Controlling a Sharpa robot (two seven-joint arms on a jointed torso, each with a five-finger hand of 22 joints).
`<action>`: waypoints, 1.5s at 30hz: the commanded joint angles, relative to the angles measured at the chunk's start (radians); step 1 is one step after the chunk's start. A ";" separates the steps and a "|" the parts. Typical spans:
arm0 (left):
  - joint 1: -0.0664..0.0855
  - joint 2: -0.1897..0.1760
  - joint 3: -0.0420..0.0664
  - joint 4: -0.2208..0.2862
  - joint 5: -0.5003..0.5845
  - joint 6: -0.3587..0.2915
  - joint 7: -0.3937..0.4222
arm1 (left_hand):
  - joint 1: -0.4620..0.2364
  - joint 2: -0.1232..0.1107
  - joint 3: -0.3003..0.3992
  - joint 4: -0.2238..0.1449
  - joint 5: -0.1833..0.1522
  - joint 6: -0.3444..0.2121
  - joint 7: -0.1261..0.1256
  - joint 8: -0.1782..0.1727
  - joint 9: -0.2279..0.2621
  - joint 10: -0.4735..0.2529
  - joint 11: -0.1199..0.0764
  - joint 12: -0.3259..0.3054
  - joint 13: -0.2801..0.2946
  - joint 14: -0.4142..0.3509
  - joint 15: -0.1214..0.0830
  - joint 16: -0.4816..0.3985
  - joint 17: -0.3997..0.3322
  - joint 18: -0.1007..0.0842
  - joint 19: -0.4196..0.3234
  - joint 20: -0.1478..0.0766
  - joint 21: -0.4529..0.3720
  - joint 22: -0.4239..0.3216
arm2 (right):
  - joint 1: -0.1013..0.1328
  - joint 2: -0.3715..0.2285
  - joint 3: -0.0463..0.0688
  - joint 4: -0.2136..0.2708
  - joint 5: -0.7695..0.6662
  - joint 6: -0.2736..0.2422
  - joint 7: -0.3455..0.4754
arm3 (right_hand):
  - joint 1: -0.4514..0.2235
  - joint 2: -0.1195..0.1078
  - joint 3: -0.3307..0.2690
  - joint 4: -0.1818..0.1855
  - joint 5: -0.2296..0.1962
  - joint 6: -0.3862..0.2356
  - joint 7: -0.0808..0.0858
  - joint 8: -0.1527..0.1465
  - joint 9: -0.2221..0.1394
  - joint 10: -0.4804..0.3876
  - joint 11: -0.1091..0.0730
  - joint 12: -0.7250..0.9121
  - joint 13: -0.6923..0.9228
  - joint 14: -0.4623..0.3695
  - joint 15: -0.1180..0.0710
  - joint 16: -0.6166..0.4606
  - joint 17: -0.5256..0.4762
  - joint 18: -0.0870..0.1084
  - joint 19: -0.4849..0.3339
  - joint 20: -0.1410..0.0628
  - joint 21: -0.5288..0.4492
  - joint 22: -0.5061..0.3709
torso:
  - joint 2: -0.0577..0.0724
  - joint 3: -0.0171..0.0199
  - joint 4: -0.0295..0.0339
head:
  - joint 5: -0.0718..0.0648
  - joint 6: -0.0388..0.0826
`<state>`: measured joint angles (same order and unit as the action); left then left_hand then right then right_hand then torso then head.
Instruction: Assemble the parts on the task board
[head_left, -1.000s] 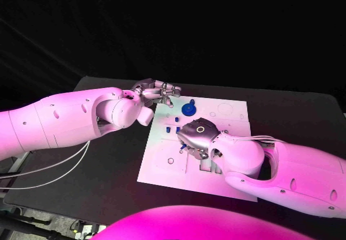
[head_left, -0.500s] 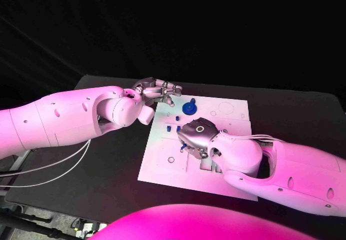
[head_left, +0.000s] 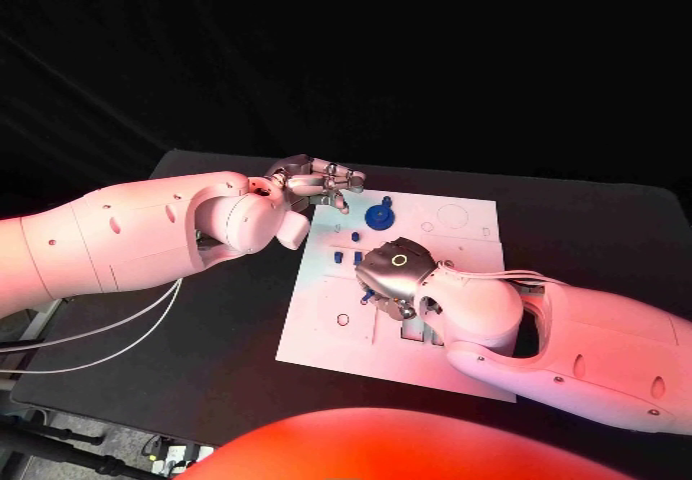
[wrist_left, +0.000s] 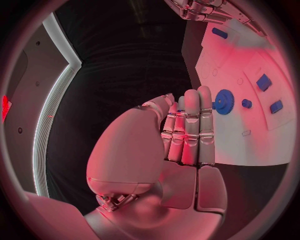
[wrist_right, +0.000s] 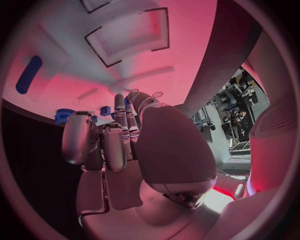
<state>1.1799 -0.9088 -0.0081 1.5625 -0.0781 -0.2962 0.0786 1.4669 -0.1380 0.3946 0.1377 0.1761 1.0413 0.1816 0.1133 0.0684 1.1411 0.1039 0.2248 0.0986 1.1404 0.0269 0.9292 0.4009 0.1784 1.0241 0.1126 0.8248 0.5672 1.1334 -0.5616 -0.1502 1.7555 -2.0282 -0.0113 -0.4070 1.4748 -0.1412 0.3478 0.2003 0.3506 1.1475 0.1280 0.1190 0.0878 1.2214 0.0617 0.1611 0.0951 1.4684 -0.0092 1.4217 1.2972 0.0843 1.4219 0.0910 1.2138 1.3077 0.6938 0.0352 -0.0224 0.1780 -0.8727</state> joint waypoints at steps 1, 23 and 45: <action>0.001 0.000 0.001 0.003 -0.004 0.017 0.002 | -0.002 0.006 0.002 -0.006 0.002 -0.003 0.001 -0.002 0.001 -0.008 0.002 0.003 0.001 -0.004 0.002 -0.005 -0.001 0.006 0.002 0.005 -0.004 -0.001 | -0.001 0.000 -0.001 0.001 -0.002 0.018 0.005 | -0.010 0.003 0.008 -0.001 -0.003 0.007 -0.003 0.007 0.001 0.005 -0.002 -0.001 -0.001 0.049 -0.007 0.000 0.000 -0.013 0.008 -0.002 0.003 0.122 | 0.000 0.0001 -0.0004 | 0.000 0.000; 0.001 -0.001 0.001 0.005 -0.007 0.018 -0.002 | -0.002 0.006 0.002 -0.006 0.002 -0.003 0.001 -0.002 0.001 -0.008 0.002 0.003 0.001 -0.004 0.002 -0.005 -0.001 0.006 0.002 0.005 -0.004 -0.001 | -0.002 0.005 -0.002 -0.001 -0.001 0.030 0.006 | -0.012 0.004 0.009 -0.001 -0.004 0.008 -0.004 0.007 0.001 0.006 -0.002 -0.001 -0.001 0.049 -0.008 0.000 -0.001 -0.013 0.009 -0.002 0.004 0.122 | 0.000 -0.0002 0.0001 | 0.001 0.000; 0.002 -0.002 0.001 0.006 -0.008 0.019 -0.005 | -0.002 0.006 0.002 -0.006 0.002 -0.003 0.001 -0.002 0.001 -0.008 0.002 0.003 0.001 -0.004 0.002 -0.005 -0.001 0.006 0.002 0.005 -0.004 -0.001 | -0.002 0.014 -0.004 -0.005 -0.001 0.046 0.006 | -0.017 0.005 0.009 -0.002 -0.006 0.010 -0.005 0.009 0.002 0.007 -0.003 -0.001 -0.001 0.048 -0.008 0.000 -0.002 -0.013 0.008 -0.003 0.001 0.122 | -0.001 0.0000 -0.0003 | 0.003 0.000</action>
<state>1.1803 -0.9115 -0.0080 1.5658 -0.0817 -0.2945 0.0719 1.4669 -0.1380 0.3946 0.1378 0.1761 1.0412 0.1815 0.1133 0.0684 1.1411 0.1039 0.2248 0.0985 1.1404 0.0269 0.9292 0.4011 0.1784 1.0240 0.1126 0.8248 0.5674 1.1334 -0.5499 -0.1522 1.7496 -2.0232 0.0229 -0.4073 1.4697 -0.1361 0.3506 0.1974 0.3498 1.1521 0.1229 0.1236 0.0891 1.2243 0.0588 0.1611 0.0951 1.4647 -0.0128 1.4217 1.2973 0.0844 1.4255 0.0874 1.2137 1.3080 0.6933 0.0351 -0.0227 0.1808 -0.8728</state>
